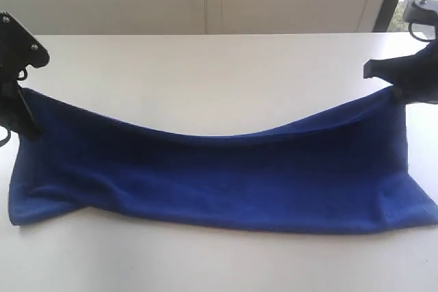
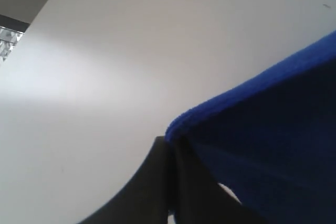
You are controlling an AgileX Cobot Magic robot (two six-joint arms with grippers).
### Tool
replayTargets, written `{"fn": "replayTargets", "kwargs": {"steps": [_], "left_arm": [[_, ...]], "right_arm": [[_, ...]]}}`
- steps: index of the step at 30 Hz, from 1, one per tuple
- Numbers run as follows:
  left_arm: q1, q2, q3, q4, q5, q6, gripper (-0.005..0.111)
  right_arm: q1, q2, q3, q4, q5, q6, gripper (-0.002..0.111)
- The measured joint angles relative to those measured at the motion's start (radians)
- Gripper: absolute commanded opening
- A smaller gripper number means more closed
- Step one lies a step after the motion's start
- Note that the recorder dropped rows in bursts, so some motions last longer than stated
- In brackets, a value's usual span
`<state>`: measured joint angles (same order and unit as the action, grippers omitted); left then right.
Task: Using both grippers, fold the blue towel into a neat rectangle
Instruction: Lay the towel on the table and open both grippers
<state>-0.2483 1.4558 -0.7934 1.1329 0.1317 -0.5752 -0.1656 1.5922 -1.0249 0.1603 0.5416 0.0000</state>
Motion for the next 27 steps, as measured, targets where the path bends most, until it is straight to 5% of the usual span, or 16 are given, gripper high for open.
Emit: {"fn": "replayTargets", "kwargs": {"steps": [9,12,14,15,17,19,27], "left_arm": [[0.047,0.242,-0.122,0.011,-0.150,-0.019,0.000],[0.048,0.302,-0.161,0.011,-0.156,-0.039,0.003],[0.048,0.316,-0.172,0.011,-0.162,-0.044,0.013],[0.048,0.322,-0.176,0.011,-0.164,-0.046,0.027],[0.048,0.328,-0.181,0.011,-0.166,-0.048,0.055],[0.048,0.328,-0.181,0.011,-0.166,-0.048,0.072],[0.048,0.201,-0.195,0.011,-0.051,-0.048,0.073]], "right_arm": [[0.000,0.198,0.000,0.051,-0.230,0.000,0.000],[0.000,0.247,0.000,0.066,-0.297,0.000,0.012],[0.000,0.262,0.000,0.068,-0.313,0.000,0.027],[0.000,0.266,0.000,0.068,-0.315,0.000,0.044],[0.000,0.269,-0.002,0.069,-0.320,0.000,0.061],[0.000,0.269,-0.020,0.071,-0.319,0.000,0.064],[0.000,0.119,-0.121,0.071,-0.132,-0.213,0.060]]}}
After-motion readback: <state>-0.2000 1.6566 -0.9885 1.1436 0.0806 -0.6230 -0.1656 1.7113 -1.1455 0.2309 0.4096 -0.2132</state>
